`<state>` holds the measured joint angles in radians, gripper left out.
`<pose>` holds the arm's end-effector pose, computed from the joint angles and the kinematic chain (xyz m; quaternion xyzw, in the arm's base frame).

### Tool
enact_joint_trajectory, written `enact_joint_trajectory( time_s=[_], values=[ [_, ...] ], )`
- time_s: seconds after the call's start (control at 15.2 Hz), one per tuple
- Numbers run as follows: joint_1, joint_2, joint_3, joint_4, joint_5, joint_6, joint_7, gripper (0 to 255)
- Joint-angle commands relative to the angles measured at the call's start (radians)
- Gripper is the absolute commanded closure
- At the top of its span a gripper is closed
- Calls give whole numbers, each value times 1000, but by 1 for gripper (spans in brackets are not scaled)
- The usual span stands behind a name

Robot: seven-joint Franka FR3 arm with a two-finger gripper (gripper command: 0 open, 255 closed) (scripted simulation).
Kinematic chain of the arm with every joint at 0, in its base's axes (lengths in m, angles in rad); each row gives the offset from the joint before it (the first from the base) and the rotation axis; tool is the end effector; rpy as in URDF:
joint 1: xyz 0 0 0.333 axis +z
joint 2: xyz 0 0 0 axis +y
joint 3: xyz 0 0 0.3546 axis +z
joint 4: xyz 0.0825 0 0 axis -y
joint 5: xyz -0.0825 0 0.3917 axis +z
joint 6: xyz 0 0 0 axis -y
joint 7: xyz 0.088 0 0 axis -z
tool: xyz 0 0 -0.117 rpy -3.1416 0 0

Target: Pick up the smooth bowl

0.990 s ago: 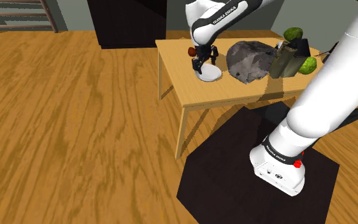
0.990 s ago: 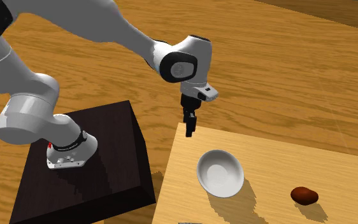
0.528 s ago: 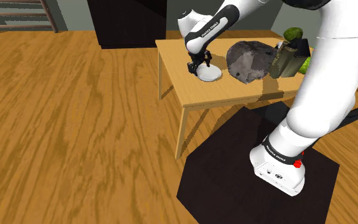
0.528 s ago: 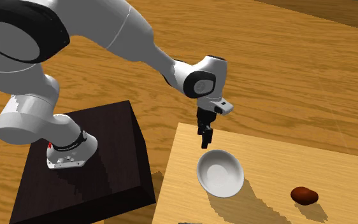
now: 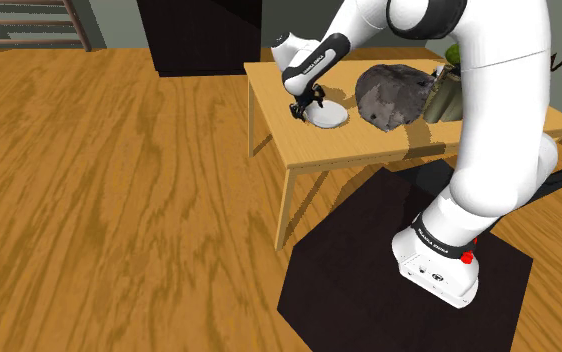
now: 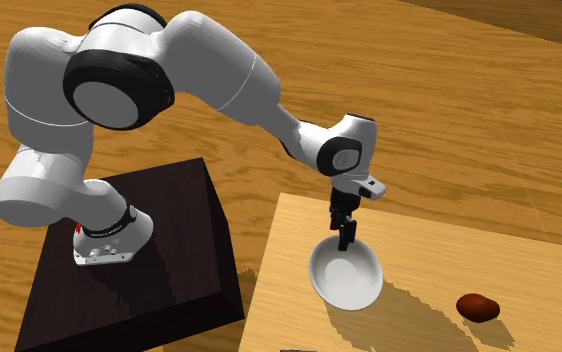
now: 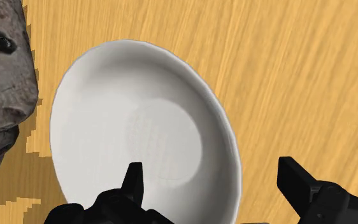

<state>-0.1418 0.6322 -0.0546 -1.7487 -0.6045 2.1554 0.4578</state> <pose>0.6545 -0.1552 0.2172 0.9562 -0.1192 -0.0761 0.2562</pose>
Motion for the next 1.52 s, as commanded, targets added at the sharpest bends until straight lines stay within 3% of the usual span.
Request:
enact_joint_trajectory(
  time_s=[0.0,0.4,0.46,1.45],
  values=[
    [-1,31,-4,19,-5,12,6,0],
    [0,77,-8,30,-14,43,26,0],
    [0,79,-8,31,-14,43,27,255],
    [-1,17,-2,17,-2,1,-1,255]
  ],
)
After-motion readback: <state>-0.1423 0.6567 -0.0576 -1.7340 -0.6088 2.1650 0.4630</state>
